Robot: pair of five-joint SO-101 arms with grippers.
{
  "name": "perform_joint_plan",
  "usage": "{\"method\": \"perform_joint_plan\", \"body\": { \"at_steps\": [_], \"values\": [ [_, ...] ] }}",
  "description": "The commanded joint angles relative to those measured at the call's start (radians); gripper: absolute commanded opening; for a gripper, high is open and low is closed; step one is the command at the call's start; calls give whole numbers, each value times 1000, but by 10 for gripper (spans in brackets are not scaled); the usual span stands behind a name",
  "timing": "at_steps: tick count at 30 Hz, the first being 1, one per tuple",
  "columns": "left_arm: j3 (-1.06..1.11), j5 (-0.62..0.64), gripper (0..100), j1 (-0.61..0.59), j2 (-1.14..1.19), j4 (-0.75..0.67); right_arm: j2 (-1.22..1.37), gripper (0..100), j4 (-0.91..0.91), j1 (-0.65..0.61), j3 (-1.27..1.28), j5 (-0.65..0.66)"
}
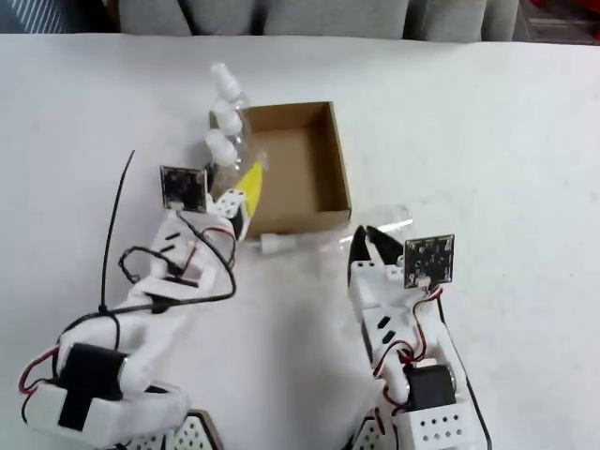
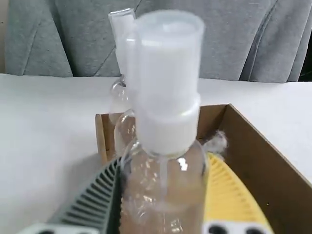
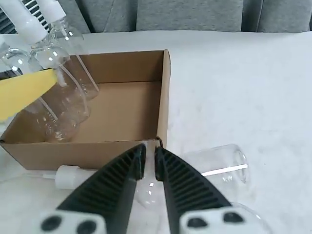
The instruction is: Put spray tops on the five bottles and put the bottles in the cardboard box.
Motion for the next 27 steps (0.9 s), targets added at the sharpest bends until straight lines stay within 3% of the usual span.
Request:
{"method": "perform_joint_plan", "body": {
  "at_steps": [1, 27],
  "values": [
    [-46, -9, 20, -12, 15, -37, -15, 18, 7, 5, 8, 12],
    [-48, -9, 21, -12, 125, -41, -15, 18, 7, 5, 8, 14]
  ]
}}
